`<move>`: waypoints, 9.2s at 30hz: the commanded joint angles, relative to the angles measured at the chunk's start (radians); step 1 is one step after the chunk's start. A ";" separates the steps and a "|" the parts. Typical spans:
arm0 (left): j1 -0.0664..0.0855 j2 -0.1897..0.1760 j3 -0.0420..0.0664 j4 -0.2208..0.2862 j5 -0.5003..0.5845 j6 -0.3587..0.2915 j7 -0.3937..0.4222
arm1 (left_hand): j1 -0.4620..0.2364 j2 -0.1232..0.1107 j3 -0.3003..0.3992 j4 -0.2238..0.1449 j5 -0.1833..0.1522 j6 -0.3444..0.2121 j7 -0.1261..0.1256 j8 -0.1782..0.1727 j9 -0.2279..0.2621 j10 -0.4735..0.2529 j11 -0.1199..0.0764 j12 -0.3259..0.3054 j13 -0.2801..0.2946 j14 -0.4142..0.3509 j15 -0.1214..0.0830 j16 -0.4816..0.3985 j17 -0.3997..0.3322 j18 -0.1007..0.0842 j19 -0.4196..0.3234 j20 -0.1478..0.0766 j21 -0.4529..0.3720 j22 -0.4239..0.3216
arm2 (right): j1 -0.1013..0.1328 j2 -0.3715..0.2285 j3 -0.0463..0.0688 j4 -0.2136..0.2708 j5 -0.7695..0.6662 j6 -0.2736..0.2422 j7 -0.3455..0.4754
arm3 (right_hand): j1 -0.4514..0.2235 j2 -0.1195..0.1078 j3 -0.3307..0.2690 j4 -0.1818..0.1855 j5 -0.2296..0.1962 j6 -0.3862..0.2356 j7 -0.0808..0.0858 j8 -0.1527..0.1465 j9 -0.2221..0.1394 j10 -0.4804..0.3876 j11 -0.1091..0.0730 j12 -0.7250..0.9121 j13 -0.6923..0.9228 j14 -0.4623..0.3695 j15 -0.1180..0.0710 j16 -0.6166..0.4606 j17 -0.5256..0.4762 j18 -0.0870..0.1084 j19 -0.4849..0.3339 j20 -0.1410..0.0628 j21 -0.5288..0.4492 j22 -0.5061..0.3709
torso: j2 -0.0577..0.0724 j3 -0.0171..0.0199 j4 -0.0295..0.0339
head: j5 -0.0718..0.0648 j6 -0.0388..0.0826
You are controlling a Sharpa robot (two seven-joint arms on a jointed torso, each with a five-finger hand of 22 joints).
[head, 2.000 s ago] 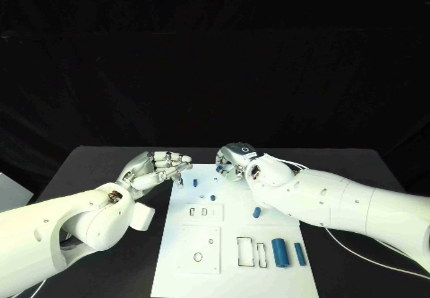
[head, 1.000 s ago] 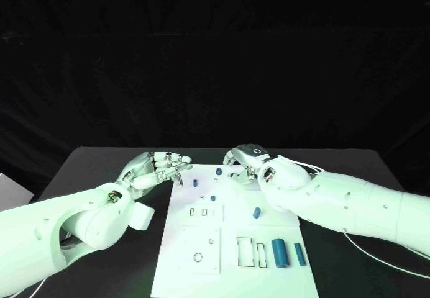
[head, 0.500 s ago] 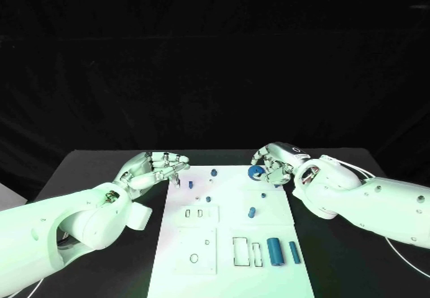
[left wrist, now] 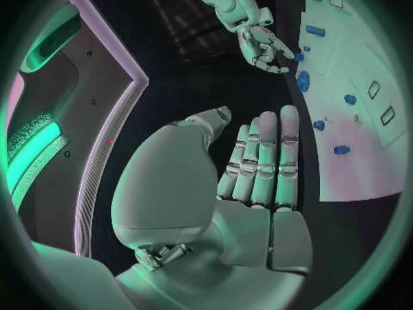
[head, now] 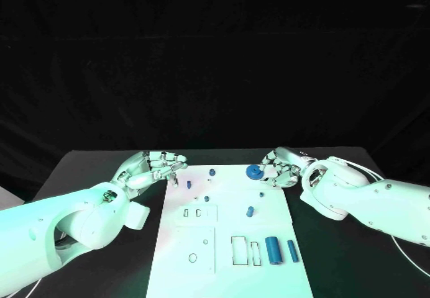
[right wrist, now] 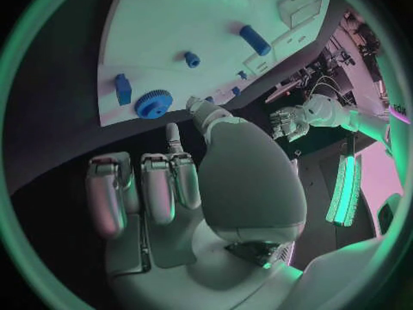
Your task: Assemble the parts on the task board
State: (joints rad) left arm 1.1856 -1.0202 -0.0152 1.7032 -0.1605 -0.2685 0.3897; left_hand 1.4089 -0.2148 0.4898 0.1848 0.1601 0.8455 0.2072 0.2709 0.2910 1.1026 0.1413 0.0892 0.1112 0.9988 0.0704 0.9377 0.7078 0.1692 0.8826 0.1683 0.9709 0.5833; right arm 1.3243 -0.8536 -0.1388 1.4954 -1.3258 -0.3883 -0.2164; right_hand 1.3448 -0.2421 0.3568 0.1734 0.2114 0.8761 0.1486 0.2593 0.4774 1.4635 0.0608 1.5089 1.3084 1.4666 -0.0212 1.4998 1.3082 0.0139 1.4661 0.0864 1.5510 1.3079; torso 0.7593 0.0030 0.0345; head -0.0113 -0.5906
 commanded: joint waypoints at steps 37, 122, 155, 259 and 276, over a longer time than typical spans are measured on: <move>0.001 0.011 0.001 -0.009 0.003 0.026 0.004 | 0.000 0.000 0.006 -0.003 -0.005 -0.007 -0.004 0.000 0.002 -0.006 0.000 -0.006 0.001 -0.002 0.002 0.007 -0.002 0.014 -0.009 0.002 0.005 0.004 | -0.002 0.156 0.000 -0.224 0.005 0.029 -0.026 | 0.009 0.011 -0.050 0.026 -0.023 -0.057 0.013 -0.020 -0.013 0.050 0.016 0.004 0.197 0.077 0.023 0.026 0.126 -0.014 0.105 0.018 0.020 0.263 | 0.004 0.0007 0.0076 | 0.004 -0.002; 0.001 0.030 0.001 -0.023 0.000 0.043 0.002 | 0.000 -0.001 0.011 -0.006 -0.005 -0.010 -0.003 0.000 0.009 -0.007 0.001 -0.005 0.003 -0.004 0.003 0.014 -0.007 0.014 -0.021 0.003 0.023 0.015 | -0.036 0.366 -0.011 -0.157 -0.255 -0.109 -0.074 | 0.054 0.044 0.006 0.051 0.010 0.073 -0.013 -0.028 -0.036 0.096 -0.007 0.049 0.249 0.083 -0.001 0.041 0.162 -0.014 0.105 -0.002 0.020 0.263 | 0.006 0.0013 0.0069 | 0.026 -0.003; 0.001 0.035 0.001 -0.027 0.000 0.045 -0.005 | -0.001 -0.001 0.011 -0.006 -0.004 -0.010 -0.004 0.000 0.010 -0.007 0.000 -0.005 0.003 -0.004 0.003 0.015 -0.008 0.014 -0.023 0.003 0.025 0.016 | -0.050 0.425 -0.017 -0.243 -0.260 -0.044 -0.084 | 0.038 0.035 0.006 0.057 -0.004 0.071 -0.010 -0.038 -0.040 0.090 -0.004 0.043 0.243 0.083 0.002 0.040 0.159 -0.014 0.105 0.000 0.020 0.263 | 0.005 0.0029 0.0043 | 0.036 -0.012; -0.001 0.043 0.000 -0.069 0.000 0.053 -0.005 | 0.004 0.002 0.018 -0.010 -0.003 -0.013 -0.002 0.000 0.014 -0.010 0.001 -0.006 0.004 -0.007 0.003 0.018 -0.013 0.014 -0.031 0.004 0.035 0.022 | -0.064 0.062 -0.014 -0.266 0.041 0.025 0.316 | 0.135 0.043 -0.132 0.063 0.003 0.017 0.016 -0.172 -0.089 0.033 0.019 -0.028 0.186 0.085 0.027 0.044 0.182 -0.014 0.105 0.024 0.020 0.263 | -0.018 0.0240 -0.0366 | 0.048 -0.026; -0.001 0.042 0.000 -0.070 0.000 0.052 -0.008 | 0.003 0.003 0.019 -0.010 -0.003 -0.015 0.000 -0.001 0.014 -0.012 0.003 -0.007 0.004 -0.008 0.004 0.018 -0.014 0.014 -0.033 0.004 0.037 0.023 | -0.067 0.080 -0.014 -0.271 0.023 0.054 0.299 | 0.140 0.065 -0.093 0.077 -0.009 0.098 0.001 -0.136 -0.080 0.045 0.006 -0.015 0.198 0.085 0.014 0.044 0.184 -0.014 0.105 0.015 0.020 0.263 | -0.017 0.0235 -0.0354 | 0.054 -0.028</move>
State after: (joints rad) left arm 1.1840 -0.9788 -0.0160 1.6321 -0.1611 -0.2312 0.3762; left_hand 1.4089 -0.2148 0.5009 0.1737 0.1601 0.8383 0.2071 0.2709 0.3038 1.0991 0.1448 0.0892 0.1143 0.9952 0.0738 0.9524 0.6946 0.1691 0.8576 0.1717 1.0028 0.6051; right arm 1.2580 -0.7753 -0.1525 1.2245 -1.2851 -0.3561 0.0879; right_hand 1.4844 -0.1841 0.2611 0.2508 0.2067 0.9687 0.1497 0.1199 0.3960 1.4649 0.0733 1.4907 1.3073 1.4658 -0.0012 1.5404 1.3074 0.0144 1.4661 0.1076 1.5664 1.3077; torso 0.7421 0.0267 -0.0006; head 0.0426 -0.6173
